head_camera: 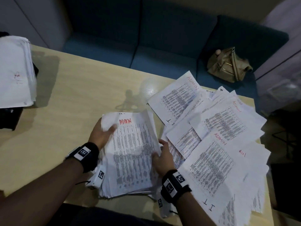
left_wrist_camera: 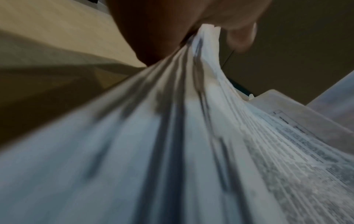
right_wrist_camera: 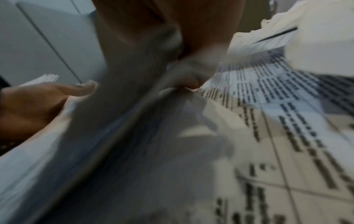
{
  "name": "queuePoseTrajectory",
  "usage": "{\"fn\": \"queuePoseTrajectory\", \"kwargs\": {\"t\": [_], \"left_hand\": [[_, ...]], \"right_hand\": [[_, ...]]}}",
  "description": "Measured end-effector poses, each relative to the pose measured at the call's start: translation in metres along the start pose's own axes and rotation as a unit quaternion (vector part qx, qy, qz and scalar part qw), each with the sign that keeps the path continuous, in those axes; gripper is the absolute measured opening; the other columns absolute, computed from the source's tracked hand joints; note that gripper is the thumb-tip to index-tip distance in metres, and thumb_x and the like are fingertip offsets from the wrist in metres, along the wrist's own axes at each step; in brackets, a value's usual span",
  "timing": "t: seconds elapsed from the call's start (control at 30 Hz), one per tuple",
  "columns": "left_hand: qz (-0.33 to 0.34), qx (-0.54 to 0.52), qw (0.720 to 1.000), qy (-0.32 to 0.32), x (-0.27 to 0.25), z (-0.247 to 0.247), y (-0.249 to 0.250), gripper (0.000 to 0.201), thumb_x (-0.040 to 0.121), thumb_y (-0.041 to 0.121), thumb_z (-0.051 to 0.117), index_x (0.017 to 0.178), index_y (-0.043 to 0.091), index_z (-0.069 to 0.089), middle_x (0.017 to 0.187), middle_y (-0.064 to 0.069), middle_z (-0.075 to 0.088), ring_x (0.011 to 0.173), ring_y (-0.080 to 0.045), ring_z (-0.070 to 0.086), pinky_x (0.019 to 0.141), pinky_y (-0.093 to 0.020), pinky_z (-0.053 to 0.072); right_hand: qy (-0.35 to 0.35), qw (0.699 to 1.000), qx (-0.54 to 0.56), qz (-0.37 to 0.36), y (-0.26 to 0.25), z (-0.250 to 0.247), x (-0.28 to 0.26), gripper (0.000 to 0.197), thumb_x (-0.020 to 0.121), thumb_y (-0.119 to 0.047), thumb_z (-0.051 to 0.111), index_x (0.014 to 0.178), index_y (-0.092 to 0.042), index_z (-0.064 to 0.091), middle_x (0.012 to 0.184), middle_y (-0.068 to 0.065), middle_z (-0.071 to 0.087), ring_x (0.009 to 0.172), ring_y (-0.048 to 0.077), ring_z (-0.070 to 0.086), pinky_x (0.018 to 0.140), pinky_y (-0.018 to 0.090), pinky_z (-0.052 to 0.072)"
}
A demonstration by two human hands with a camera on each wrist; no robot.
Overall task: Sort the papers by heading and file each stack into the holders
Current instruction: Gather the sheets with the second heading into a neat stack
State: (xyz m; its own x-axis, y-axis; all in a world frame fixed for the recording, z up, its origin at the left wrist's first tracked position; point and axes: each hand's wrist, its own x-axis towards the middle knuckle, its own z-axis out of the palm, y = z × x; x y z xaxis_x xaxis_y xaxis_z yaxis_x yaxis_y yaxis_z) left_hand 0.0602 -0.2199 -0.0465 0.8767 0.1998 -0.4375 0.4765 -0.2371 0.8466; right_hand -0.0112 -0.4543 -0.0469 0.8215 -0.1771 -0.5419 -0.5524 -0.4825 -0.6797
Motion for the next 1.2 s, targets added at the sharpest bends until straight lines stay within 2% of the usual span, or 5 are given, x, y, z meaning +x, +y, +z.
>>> {"fn": "queuePoseTrajectory", "kwargs": {"t": [0.2, 0.47, 0.87, 1.03, 1.2], "left_hand": [[0.01, -0.055, 0.996, -0.076, -0.01, -0.007, 0.0, 0.055, 0.088, -0.003, 0.059, 0.132, 0.028, 0.046, 0.121, 0.008, 0.059, 0.109, -0.013, 0.057, 0.083, -0.018, 0.047], [0.066, -0.01, 0.985, -0.16, -0.033, -0.004, 0.006, 0.045, 0.082, -0.009, 0.057, 0.107, 0.028, 0.056, 0.126, 0.005, 0.057, 0.097, -0.009, 0.061, 0.08, -0.024, 0.047], [-0.004, 0.05, 0.988, -0.146, -0.039, 0.015, -0.022, 0.039, 0.09, 0.011, 0.063, 0.128, 0.016, 0.054, 0.105, 0.015, 0.063, 0.11, -0.02, 0.06, 0.091, -0.031, 0.044], [0.003, 0.079, 0.989, -0.126, -0.024, 0.021, -0.007, 0.041, 0.093, 0.018, 0.06, 0.133, 0.02, 0.053, 0.118, 0.003, 0.065, 0.102, -0.019, 0.064, 0.084, -0.033, 0.05], [0.017, 0.152, 0.982, -0.106, -0.004, 0.031, 0.004, 0.054, 0.094, 0.018, 0.056, 0.144, 0.028, 0.039, 0.129, 0.0, 0.059, 0.077, -0.014, 0.062, 0.059, -0.025, 0.049]], "right_hand": [[0.06, 0.993, -0.087, -0.055, -0.018, -0.002, 0.012, 0.066, 0.089, -0.025, 0.06, 0.145, -0.011, 0.028, 0.136, 0.007, 0.038, 0.129, 0.024, 0.036, 0.111, 0.041, 0.035], [0.035, 0.989, -0.091, -0.115, -0.054, -0.007, 0.052, 0.051, 0.097, -0.041, 0.04, 0.144, -0.038, 0.019, 0.139, 0.008, 0.035, 0.115, 0.024, 0.052, 0.098, 0.043, 0.044], [0.11, 0.982, 0.082, -0.128, -0.042, -0.036, 0.044, 0.018, 0.098, -0.027, 0.048, 0.103, -0.02, 0.064, 0.105, -0.006, 0.062, 0.098, 0.009, 0.054, 0.076, 0.016, 0.042], [0.385, 0.914, -0.016, 0.13, 0.041, -0.137, 0.037, 0.03, 0.088, -0.025, 0.06, 0.118, -0.02, 0.057, 0.13, 0.012, 0.05, 0.122, 0.031, 0.045, 0.102, 0.046, 0.039], [0.373, 0.853, -0.023, 0.363, 0.12, -0.171, 0.001, 0.084, 0.073, -0.036, 0.078, 0.136, -0.005, 0.031, 0.141, 0.023, 0.03, 0.131, 0.038, 0.029, 0.105, 0.052, 0.028]]}}
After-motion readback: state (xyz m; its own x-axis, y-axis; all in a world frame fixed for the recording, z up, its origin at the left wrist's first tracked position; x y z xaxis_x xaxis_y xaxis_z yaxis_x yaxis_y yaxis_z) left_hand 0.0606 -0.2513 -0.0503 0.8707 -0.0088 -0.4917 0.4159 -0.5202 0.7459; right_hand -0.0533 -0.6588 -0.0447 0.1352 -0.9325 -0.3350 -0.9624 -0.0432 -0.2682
